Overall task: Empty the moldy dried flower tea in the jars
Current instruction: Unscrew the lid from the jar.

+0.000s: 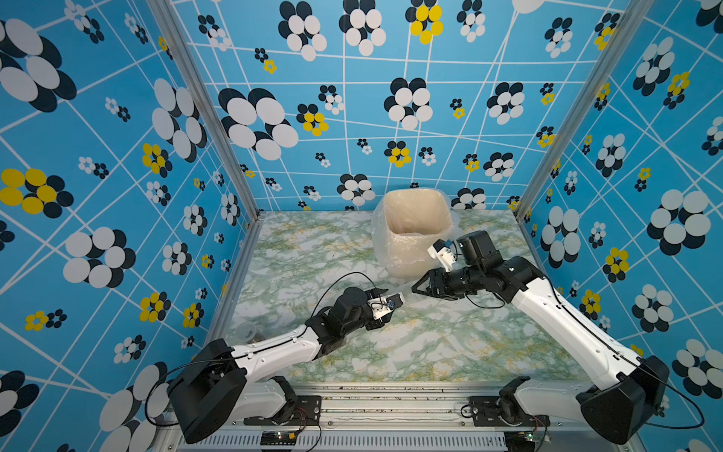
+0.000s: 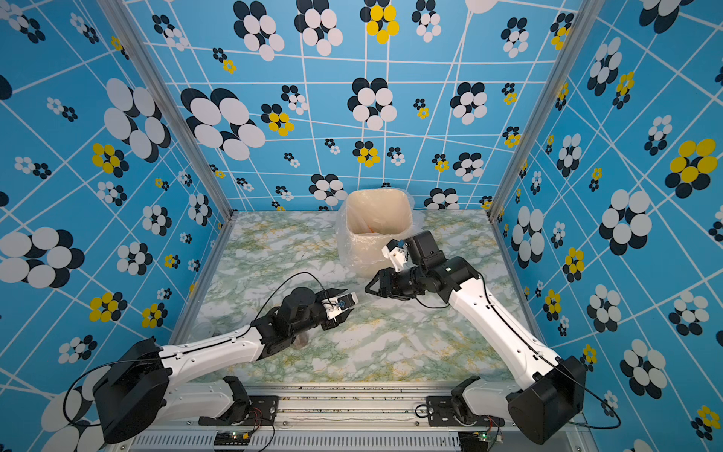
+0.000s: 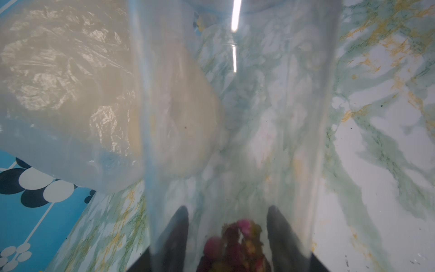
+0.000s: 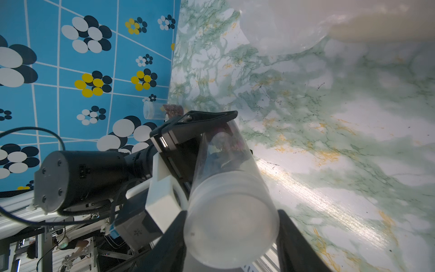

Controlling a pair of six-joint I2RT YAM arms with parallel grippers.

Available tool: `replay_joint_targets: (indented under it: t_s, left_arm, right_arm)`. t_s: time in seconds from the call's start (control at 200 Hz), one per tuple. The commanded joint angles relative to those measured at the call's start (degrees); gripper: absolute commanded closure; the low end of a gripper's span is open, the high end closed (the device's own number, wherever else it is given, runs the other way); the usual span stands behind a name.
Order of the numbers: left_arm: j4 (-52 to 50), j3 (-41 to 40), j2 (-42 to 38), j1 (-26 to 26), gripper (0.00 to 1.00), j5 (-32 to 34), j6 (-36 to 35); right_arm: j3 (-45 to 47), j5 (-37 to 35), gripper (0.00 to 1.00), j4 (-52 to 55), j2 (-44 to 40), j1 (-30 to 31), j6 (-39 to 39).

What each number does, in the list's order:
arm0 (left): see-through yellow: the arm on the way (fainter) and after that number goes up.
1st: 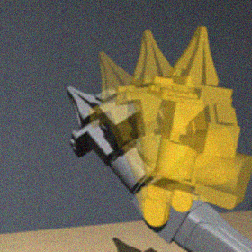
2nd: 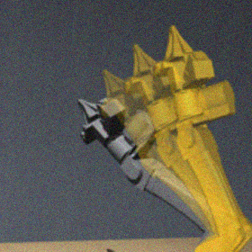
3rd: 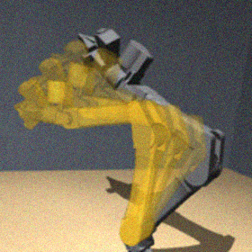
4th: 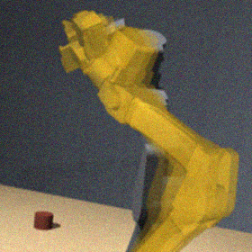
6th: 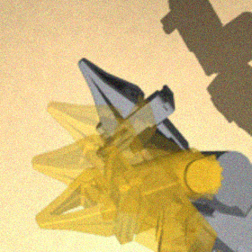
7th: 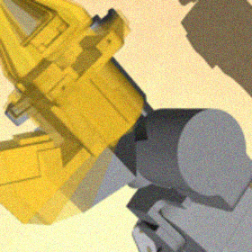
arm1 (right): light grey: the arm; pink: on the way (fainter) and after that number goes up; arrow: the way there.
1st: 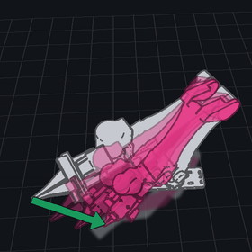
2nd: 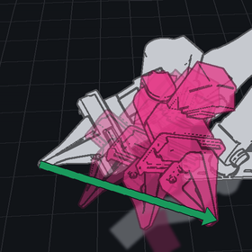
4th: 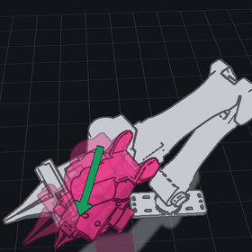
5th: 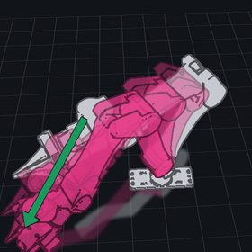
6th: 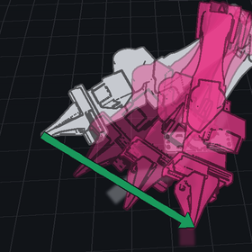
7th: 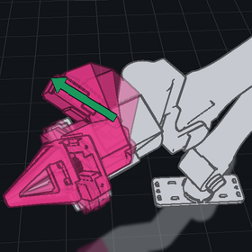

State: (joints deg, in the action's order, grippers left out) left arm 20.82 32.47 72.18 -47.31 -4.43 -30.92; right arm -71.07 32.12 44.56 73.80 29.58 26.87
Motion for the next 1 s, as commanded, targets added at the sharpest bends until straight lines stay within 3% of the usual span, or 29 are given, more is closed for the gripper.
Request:
replay_joint_targets:
  t_s: [0.0,0.14,0.27,0.43,0.56,0.835,0.994]
  left_arm:
    - [-3.76,2.99,-0.85,1.86,0.86,-16.42,5.63]
    - [-4.22,4.80,0.47,5.76,0.87,-32.84,11.96]
    - [-6.40,7.79,3.01,7.98,0.89,-42.95,15.25]
    - [-9.42,10.46,5.84,9.24,0.90,-50.09,16.96]
    - [-9.24,11.11,7.15,9.87,0.91,-52.78,18.44]
    - [-8.43,10.68,7.12,10.31,0.91,-52.35,19.14]
    - [-9.39,10.27,5.77,10.37,0.92,-43.86,18.39]
  right_arm:
    - [-0.21,0.40,0.69,-0.96,0.23,-0.01,-11.20]
    - [-0.15,0.39,0.75,0.29,-0.97,0.04,-26.29]
    - [-0.47,0.77,0.76,3.15,-1.72,0.01,-44.14]
    - [-3.35,-3.54,0.79,5.97,-0.32,0.04,-58.87]
    - [-6.89,-4.27,0.75,9.66,2.93,-0.04,-66.47]
    - [-8.13,-3.30,0.69,9.67,4.43,0.04,-70.35]
    - [-6.61,-1.02,0.44,2.66,1.02,0.03,-58.56]
